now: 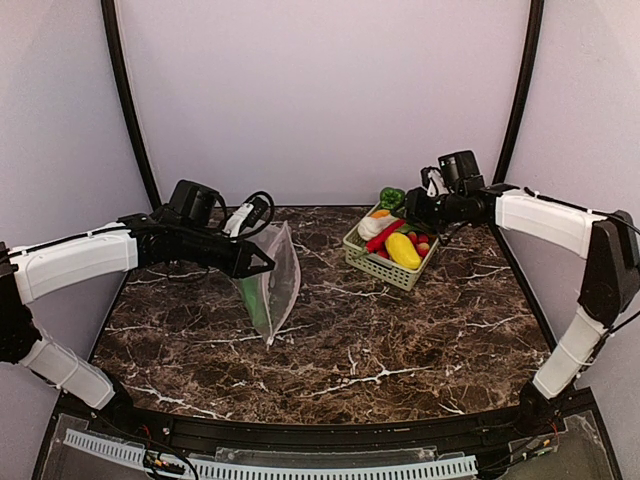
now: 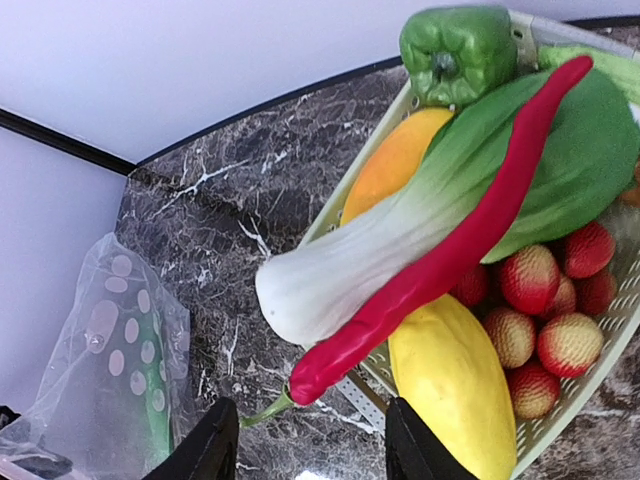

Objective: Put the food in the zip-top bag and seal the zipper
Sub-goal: Place the fake vegetable in the bin, then pick up the fake vegetable from the bin.

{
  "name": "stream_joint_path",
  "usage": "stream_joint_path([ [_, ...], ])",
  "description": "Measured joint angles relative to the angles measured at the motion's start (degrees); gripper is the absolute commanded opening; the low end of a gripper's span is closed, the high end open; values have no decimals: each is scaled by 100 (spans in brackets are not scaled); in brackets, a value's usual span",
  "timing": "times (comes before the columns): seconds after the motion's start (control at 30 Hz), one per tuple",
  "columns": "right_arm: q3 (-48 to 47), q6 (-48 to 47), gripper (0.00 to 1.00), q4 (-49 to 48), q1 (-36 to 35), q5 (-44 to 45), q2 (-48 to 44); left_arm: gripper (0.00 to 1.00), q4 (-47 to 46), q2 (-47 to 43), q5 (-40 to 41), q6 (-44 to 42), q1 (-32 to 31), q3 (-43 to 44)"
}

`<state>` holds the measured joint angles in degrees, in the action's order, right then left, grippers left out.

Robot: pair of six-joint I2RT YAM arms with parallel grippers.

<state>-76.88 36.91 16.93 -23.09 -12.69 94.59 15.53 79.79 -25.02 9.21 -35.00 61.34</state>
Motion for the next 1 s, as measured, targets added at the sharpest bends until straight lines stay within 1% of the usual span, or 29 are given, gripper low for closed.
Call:
stream_joint_path([
  [0.1, 302, 378, 43, -186, -177, 144, 57, 1, 0, 0, 2, 0, 0, -2],
  [0.2, 376, 678, 43, -363, -321, 275, 144, 1, 0, 0, 2, 0, 0, -2],
  [0.53, 796, 1552, 45, -1016, -933, 885, 315, 1, 7, -81, 42, 0, 0, 0],
  [0.77, 824, 1867, 45, -1235, -1014, 1226, 577, 1, 35, -127, 42, 0, 0, 0],
  [1.0, 824, 2046, 45, -1443, -1038, 1274, 859, 1, 46, -168, 42, 0, 0, 0],
])
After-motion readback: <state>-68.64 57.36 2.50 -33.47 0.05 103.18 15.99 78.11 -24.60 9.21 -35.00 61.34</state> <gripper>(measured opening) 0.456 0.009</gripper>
